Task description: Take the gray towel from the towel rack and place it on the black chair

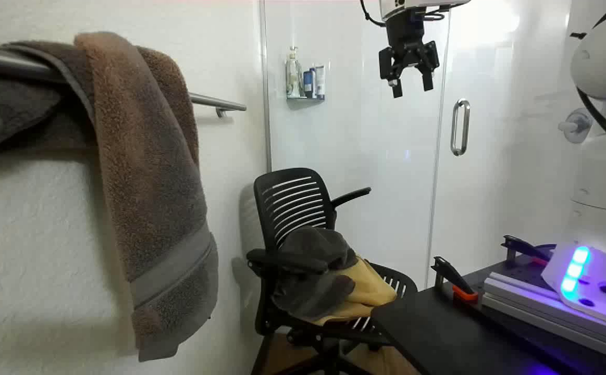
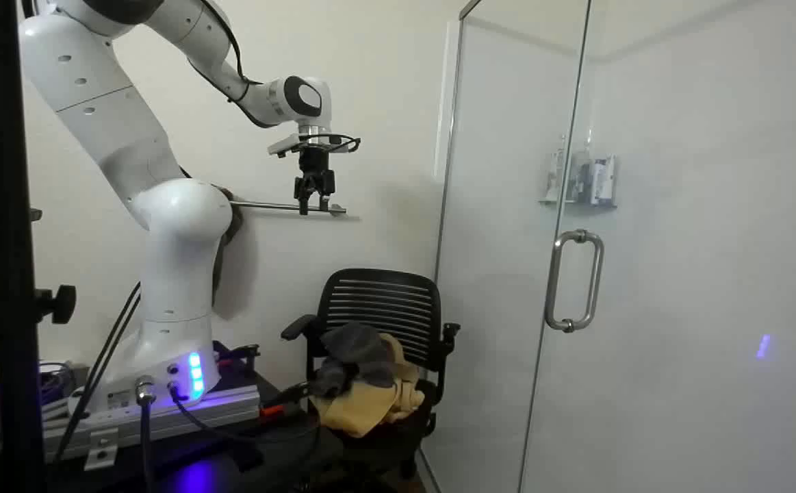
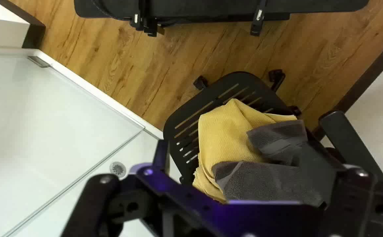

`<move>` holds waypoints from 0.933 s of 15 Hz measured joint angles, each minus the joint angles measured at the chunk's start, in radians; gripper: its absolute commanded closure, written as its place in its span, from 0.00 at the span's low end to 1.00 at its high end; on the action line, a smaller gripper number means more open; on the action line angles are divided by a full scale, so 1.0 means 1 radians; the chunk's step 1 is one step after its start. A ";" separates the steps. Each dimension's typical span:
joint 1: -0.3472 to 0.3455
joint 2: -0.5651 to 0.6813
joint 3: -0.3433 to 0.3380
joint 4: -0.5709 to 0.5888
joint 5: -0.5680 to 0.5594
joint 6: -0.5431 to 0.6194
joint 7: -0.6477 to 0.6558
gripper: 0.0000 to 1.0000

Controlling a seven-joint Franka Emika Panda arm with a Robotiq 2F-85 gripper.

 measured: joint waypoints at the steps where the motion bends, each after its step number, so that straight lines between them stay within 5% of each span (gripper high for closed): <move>1: 0.000 0.000 0.000 0.000 0.000 0.000 0.000 0.00; 5: 0.011 0.001 -0.003 0.000 0.012 -0.003 -0.020 0.00; 14: 0.293 0.022 0.056 -0.004 0.125 0.078 -0.177 0.00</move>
